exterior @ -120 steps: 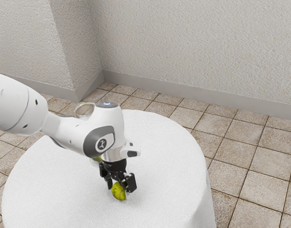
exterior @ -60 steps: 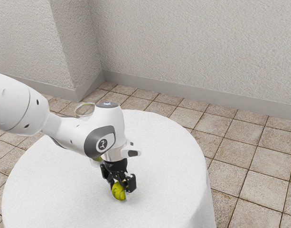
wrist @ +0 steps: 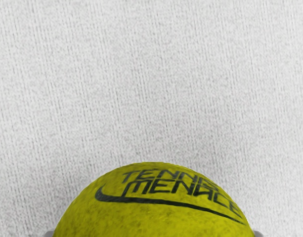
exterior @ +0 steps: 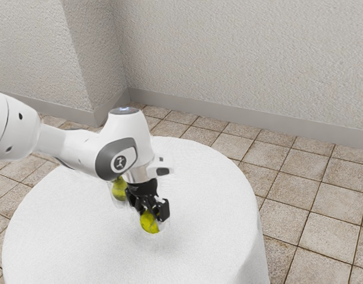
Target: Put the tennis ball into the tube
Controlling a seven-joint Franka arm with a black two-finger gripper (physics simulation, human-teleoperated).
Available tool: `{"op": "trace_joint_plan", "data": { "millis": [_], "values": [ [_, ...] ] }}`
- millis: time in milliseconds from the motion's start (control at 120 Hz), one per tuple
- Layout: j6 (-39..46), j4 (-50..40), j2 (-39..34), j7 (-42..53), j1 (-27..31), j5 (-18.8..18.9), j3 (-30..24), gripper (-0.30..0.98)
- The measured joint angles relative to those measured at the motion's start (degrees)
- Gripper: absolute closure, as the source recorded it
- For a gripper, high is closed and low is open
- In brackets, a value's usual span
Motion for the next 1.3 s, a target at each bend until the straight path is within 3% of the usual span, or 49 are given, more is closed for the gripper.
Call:
{"op": "trace_joint_plan", "data": {
  "millis": [200,400,592,875,925,1025,1092,1183,1300],
  "values": [
    [-13.18,16.31,-3.18,-0.93,-1.23,3.65,1.58,0.31],
    [-28.1,29.69,-3.53,-1.53,-3.51,4.88,4.29,0.33],
    [-35.95,32.11,-3.1,-0.51,-2.44,4.9,3.92,0.34],
    [-39.76,31.48,-5.41,4.33,-0.13,4.88,3.53,0.35],
    [-40.02,30.14,-7.4,5.15,3.62,4.91,3.52,0.36],
    [-40.37,29.73,-7.71,6.72,24.78,4.93,3.43,0.35],
    [-40.53,29.97,-6.49,7.68,32.95,4.9,3.39,0.34],
    [-40.68,32.31,-3.8,8.84,35.29,4.92,4.12,0.34],
    [-40.79,34.05,-2.22,10.05,31.24,4.84,9.83,0.34]
  ]
}}
